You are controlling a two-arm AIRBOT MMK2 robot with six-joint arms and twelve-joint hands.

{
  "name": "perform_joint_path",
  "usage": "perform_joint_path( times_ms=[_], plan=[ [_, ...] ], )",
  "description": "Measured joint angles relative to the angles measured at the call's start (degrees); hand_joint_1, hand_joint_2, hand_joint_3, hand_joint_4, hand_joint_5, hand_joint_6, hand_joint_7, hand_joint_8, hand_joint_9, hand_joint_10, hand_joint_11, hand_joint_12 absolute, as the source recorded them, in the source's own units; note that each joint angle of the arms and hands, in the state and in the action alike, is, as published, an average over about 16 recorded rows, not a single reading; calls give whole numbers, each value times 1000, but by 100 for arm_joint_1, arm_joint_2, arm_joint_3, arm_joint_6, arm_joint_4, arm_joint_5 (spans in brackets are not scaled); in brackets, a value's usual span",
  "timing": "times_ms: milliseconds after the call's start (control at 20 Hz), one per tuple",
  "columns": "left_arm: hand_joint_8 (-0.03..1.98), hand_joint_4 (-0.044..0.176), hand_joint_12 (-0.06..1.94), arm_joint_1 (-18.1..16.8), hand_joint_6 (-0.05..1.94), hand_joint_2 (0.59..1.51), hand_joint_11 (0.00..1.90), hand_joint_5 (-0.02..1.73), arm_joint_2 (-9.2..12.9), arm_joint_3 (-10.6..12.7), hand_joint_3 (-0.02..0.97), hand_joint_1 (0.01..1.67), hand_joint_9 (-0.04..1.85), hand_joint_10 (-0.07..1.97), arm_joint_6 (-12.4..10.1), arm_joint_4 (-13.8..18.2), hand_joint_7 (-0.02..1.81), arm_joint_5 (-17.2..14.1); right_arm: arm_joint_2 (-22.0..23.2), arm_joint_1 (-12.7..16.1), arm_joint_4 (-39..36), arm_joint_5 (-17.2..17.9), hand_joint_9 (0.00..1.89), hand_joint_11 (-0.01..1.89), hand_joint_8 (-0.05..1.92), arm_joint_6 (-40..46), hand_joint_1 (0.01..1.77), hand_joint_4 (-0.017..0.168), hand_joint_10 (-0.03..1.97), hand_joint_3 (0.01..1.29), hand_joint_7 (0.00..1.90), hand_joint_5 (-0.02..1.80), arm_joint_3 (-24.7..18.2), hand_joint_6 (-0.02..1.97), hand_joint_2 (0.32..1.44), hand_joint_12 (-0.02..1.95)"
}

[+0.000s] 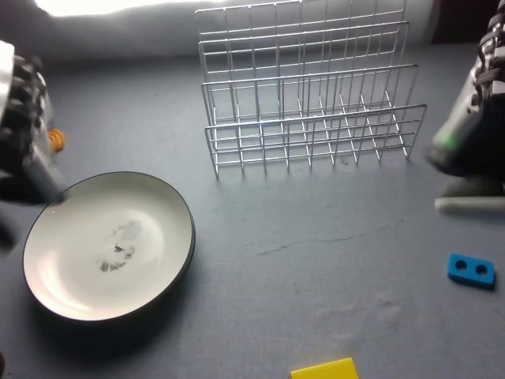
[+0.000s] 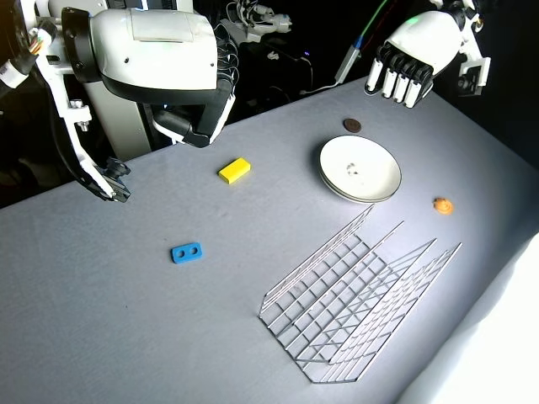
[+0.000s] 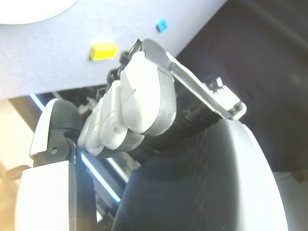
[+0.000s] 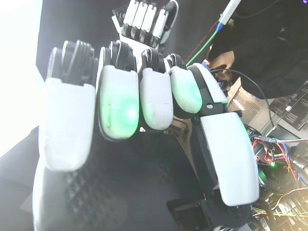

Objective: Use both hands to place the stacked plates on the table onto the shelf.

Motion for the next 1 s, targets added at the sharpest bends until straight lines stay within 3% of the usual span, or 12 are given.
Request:
perform_joint_path(
  times_ms=[400, 550, 650, 850, 1000],
  plan=[
    [243, 15, 230, 147, 234, 1064, 200, 195, -15, 26, 57, 106, 200, 239, 181, 164, 211, -103, -29, 9, -94, -54, 432, 477, 478, 109, 168, 2, 486, 30, 412, 366, 7, 502, 1234, 469],
    [5, -1, 1, 375, 9, 1066, 17, 55, -48, 52, 42, 20, 21, 4, 356, 226, 44, -148, -82, 32, -316, -137, 166, 180, 184, 372, 106, -1, 185, 23, 160, 143, 31, 198, 1215, 171],
    [-2, -4, -6, 603, 4, 1067, 15, 54, -73, 76, 42, 20, 21, 7, 502, 226, 45, -149, -118, 58, -455, -208, 15, 11, 16, 570, 73, -1, 12, 19, 16, 17, 51, 24, 1203, -1],
    [-5, -6, -12, 1182, 0, 1069, 15, 49, -182, 181, 37, 19, 20, 5, 794, 119, 45, -70, -214, 123, -726, -459, 19, 11, 13, 965, 109, -2, 7, 19, 19, 20, 89, 19, 1198, -9],
    [-2, -6, -12, 1679, 1, 1071, 15, 46, -309, 314, 33, 19, 21, 4, 992, -30, 46, 56, -289, 175, -921, -679, 19, 13, 13, 1229, 239, -2, 7, 19, 21, 20, 118, 19, 1180, -9]
  ],
)
